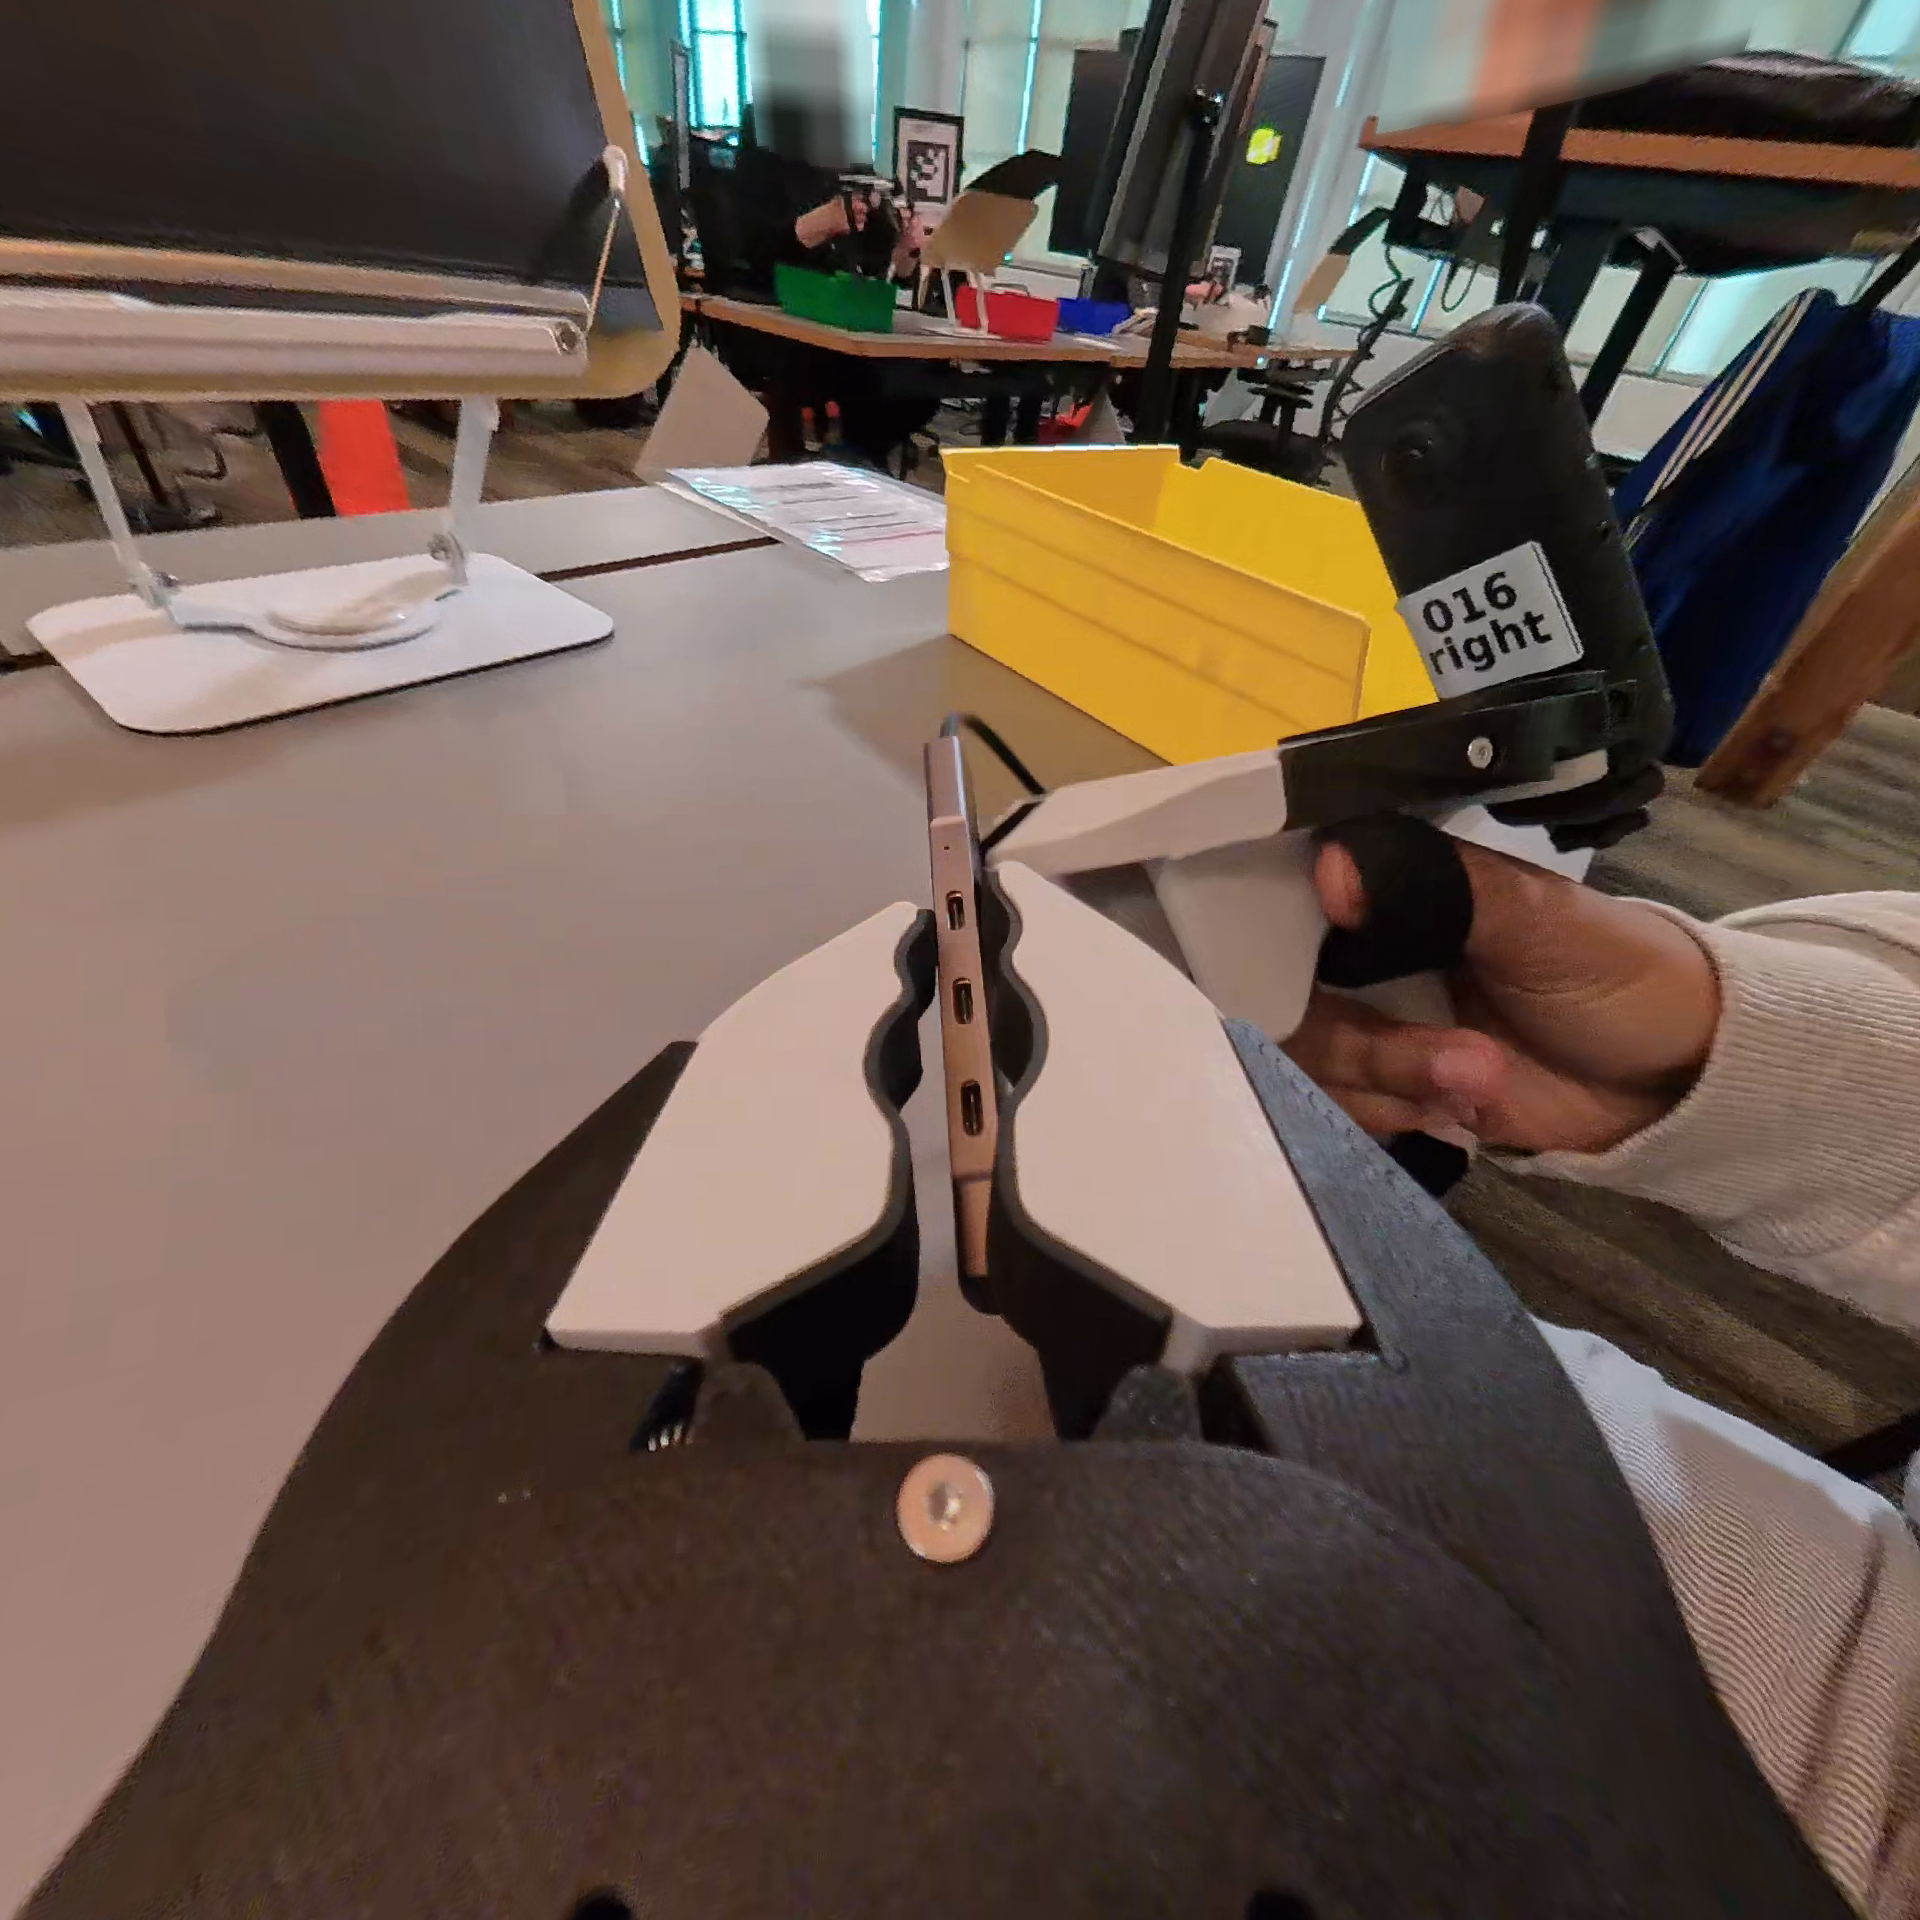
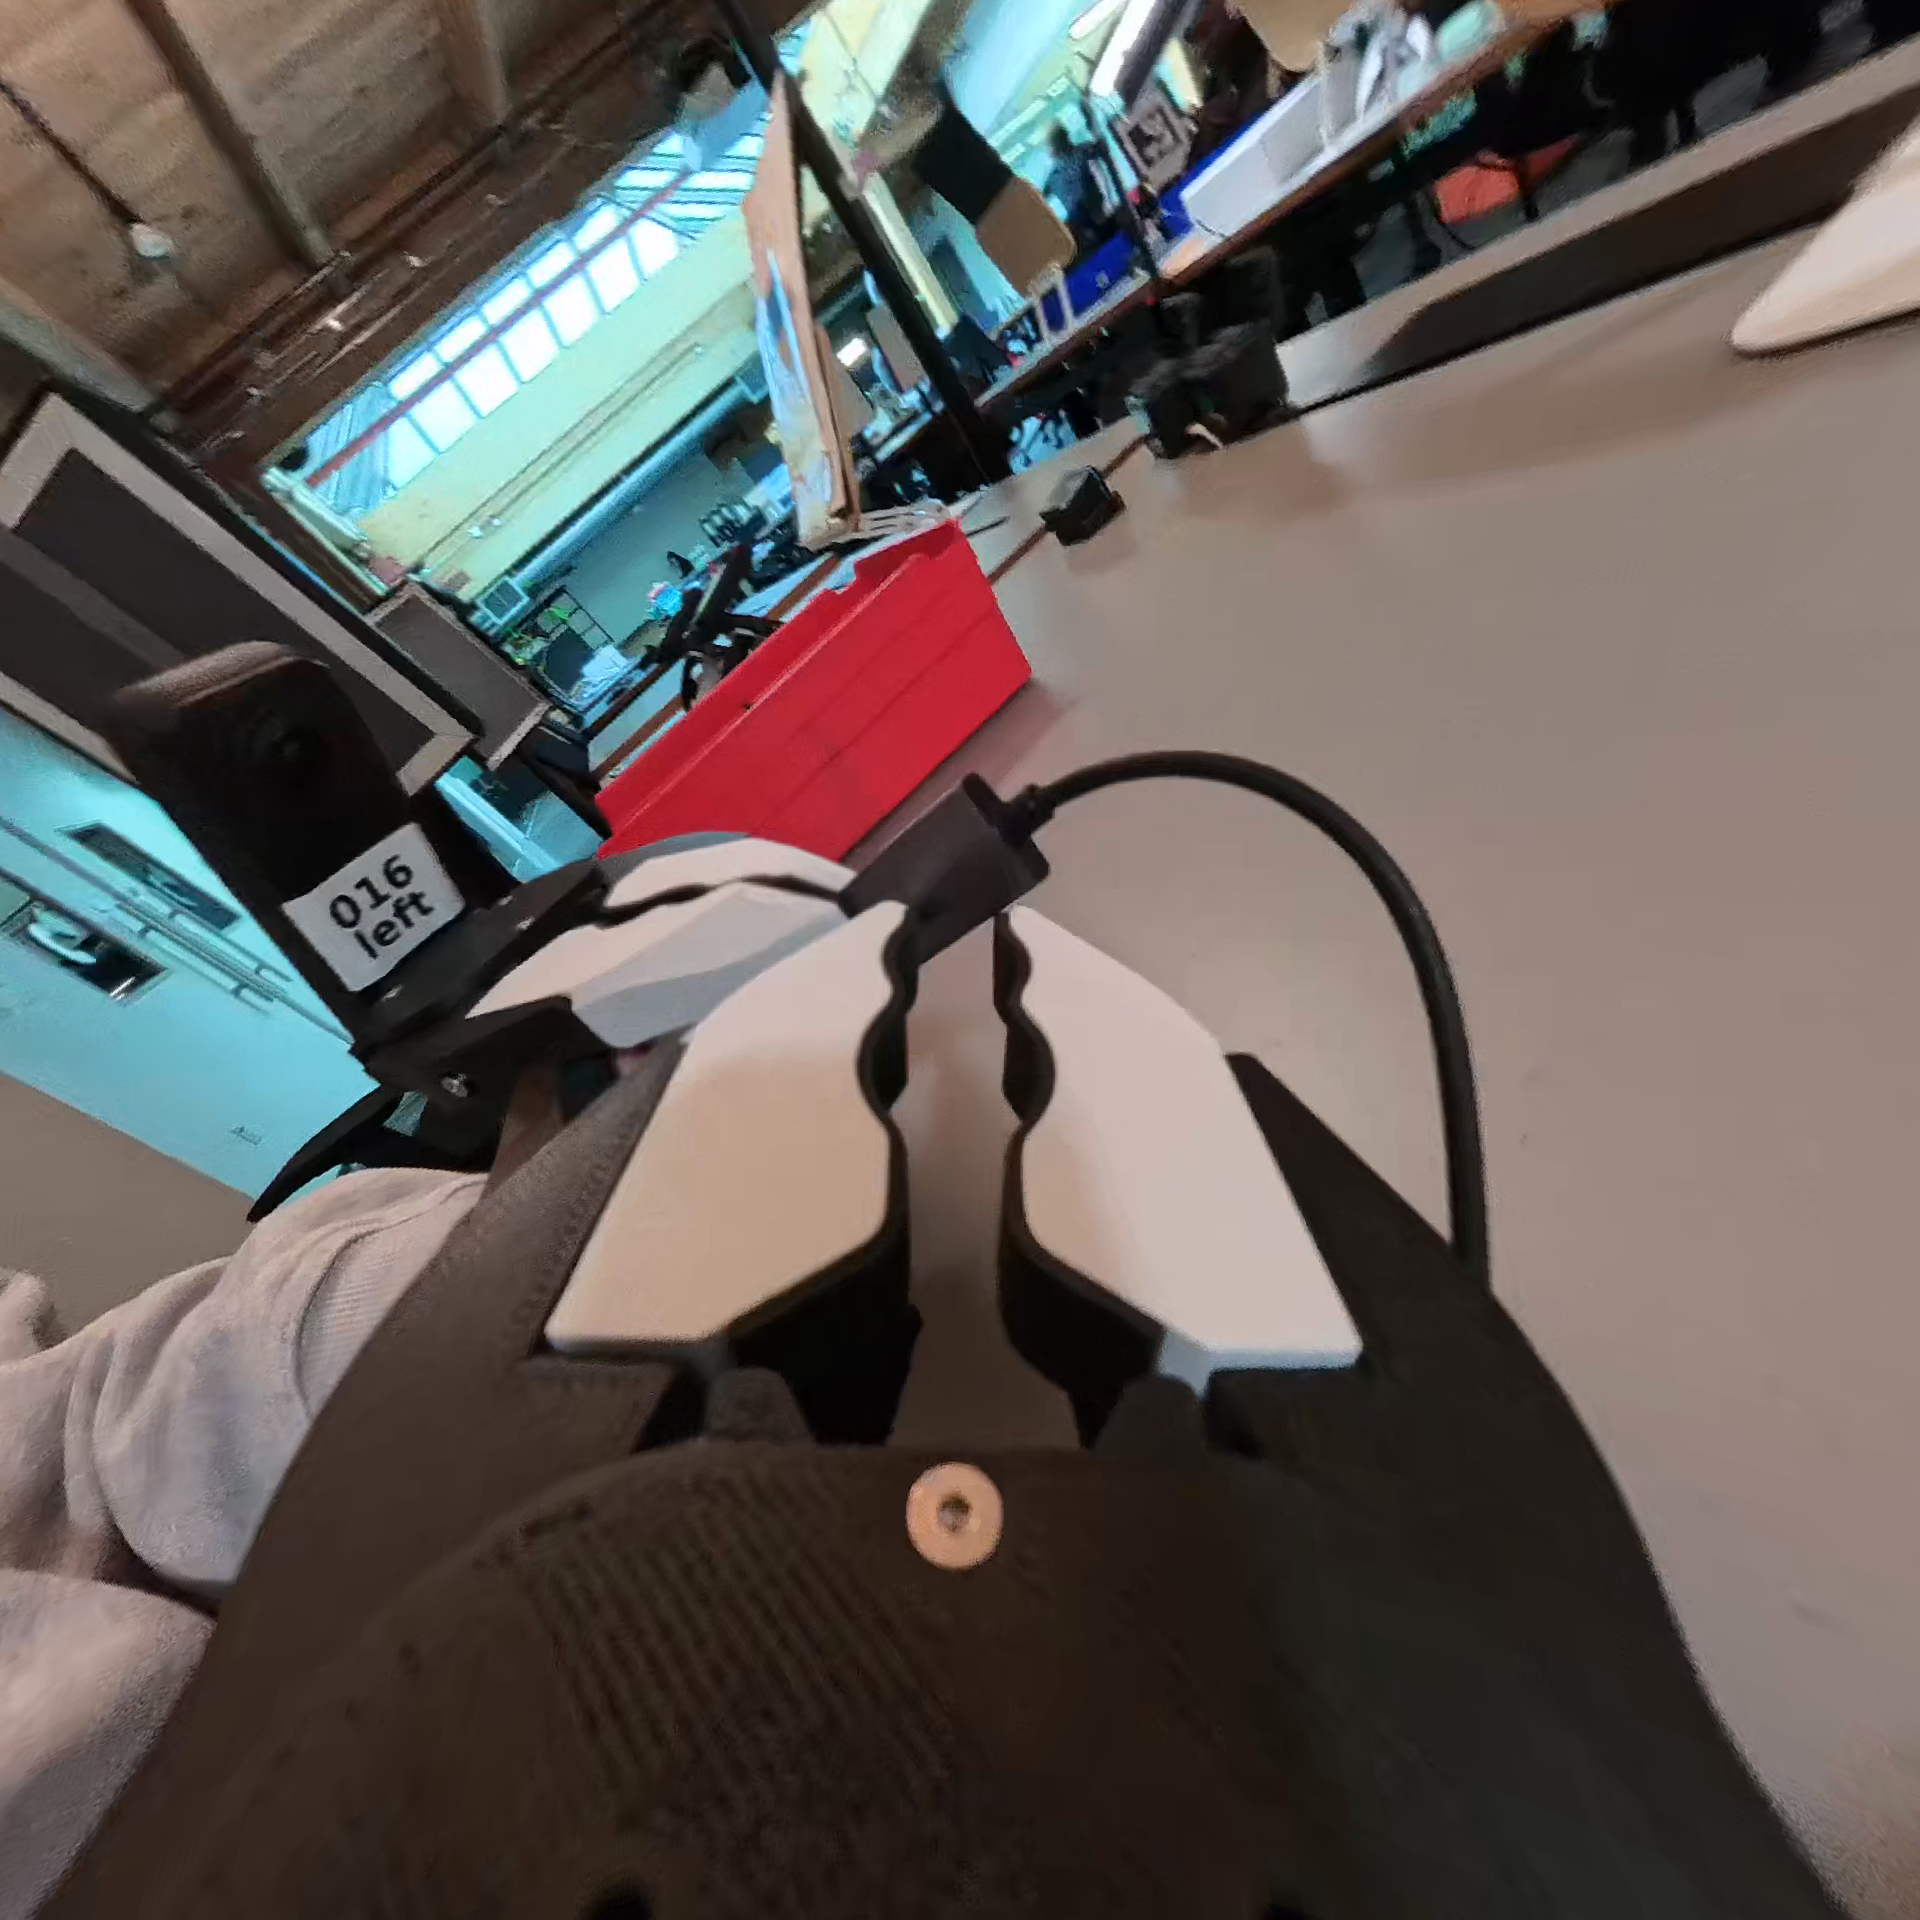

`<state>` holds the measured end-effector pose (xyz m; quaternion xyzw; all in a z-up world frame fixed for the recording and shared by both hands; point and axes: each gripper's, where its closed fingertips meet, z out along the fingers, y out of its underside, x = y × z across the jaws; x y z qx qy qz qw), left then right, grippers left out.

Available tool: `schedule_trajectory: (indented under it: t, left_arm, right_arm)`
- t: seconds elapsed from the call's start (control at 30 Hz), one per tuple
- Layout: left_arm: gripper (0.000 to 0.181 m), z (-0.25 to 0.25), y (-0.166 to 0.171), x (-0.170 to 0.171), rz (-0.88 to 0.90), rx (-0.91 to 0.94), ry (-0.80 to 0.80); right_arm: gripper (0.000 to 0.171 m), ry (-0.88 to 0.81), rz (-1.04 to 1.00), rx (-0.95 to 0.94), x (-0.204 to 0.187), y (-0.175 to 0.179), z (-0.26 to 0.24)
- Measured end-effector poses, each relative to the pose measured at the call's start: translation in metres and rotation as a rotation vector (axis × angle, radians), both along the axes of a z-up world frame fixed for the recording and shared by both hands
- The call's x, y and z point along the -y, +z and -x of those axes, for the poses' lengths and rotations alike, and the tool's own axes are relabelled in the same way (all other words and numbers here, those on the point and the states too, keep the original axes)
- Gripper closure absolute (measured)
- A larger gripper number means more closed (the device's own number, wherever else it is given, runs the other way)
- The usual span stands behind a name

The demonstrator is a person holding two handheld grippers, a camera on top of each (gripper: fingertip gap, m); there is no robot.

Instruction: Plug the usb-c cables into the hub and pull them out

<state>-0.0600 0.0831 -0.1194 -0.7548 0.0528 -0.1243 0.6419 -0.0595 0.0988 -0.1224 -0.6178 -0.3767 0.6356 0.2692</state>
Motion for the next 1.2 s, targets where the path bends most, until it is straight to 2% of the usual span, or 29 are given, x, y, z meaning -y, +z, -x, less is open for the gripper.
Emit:
schedule_trajectory:
  t: [0.07, 0.13, 0.17, 0.33, 0.4, 0.47, 0.6, 0.63, 0.7, 0.77, 0.83, 1.0, 1.1, 1.2]
  left_arm:
    - [0.172, -0.003, -0.002, 0.000, 0.008, -0.015, -0.007]
    - [0.170, -0.004, -0.006, -0.002, 0.019, -0.043, 0.005]
    - [0.172, -0.004, -0.007, -0.002, 0.021, -0.043, 0.005]
    - [0.172, -0.022, -0.009, -0.002, 0.011, -0.070, -0.070]
    - [0.172, -0.031, -0.013, -0.002, 0.021, -0.114, -0.089]
    - [0.172, -0.032, -0.016, -0.004, 0.023, -0.125, -0.086]
    - [0.173, -0.029, -0.010, -0.002, -0.016, -0.028, -0.122]
    - [0.170, -0.026, -0.007, 0.000, -0.041, 0.000, -0.128]
    - [0.146, -0.021, -0.001, 0.002, -0.068, 0.074, -0.160]
    - [0.117, -0.019, -0.002, 0.002, -0.041, 0.182, -0.228]
    - [0.107, -0.024, -0.005, 0.006, 0.012, 0.315, -0.345]
    - [0.114, -0.054, 0.002, 0.030, 0.107, 0.631, -0.708]
    - [0.114, -0.076, 0.000, 0.042, 0.179, 0.693, -0.856]
    - [0.131, -0.090, 0.006, 0.056, 0.195, 0.744, -0.988]
  right_arm:
    - [0.151, 0.023, -0.007, -0.038, -0.001, 0.006, -0.001]
    - [0.128, 0.082, -0.002, -0.076, 0.006, 0.014, -0.002]
    - [0.124, 0.089, -0.008, -0.076, 0.008, 0.015, -0.002]
    - [0.126, 0.055, 0.016, -0.053, 0.006, 0.008, 0.001]
    - [0.146, 0.051, 0.013, -0.018, 0.004, 0.002, 0.002]
    - [0.148, 0.050, 0.006, 0.001, 0.004, 0.000, 0.001]
    - [0.149, 0.036, -0.041, -0.006, 0.004, 0.003, 0.002]
    - [0.149, 0.030, -0.050, -0.013, 0.002, 0.005, 0.001]
    - [0.149, 0.041, -0.031, -0.053, -0.003, 0.012, -0.002]
    - [0.147, 0.074, 0.033, -0.133, -0.008, 0.025, -0.009]
    - [0.149, 0.181, 0.136, -0.235, -0.005, 0.042, -0.018]
    - [0.150, 0.350, 0.276, -0.375, 0.002, 0.064, -0.032]
    - [0.150, 0.443, 0.258, -0.374, 0.019, 0.065, -0.033]
    - [0.150, 0.529, 0.216, -0.350, 0.040, 0.063, -0.034]
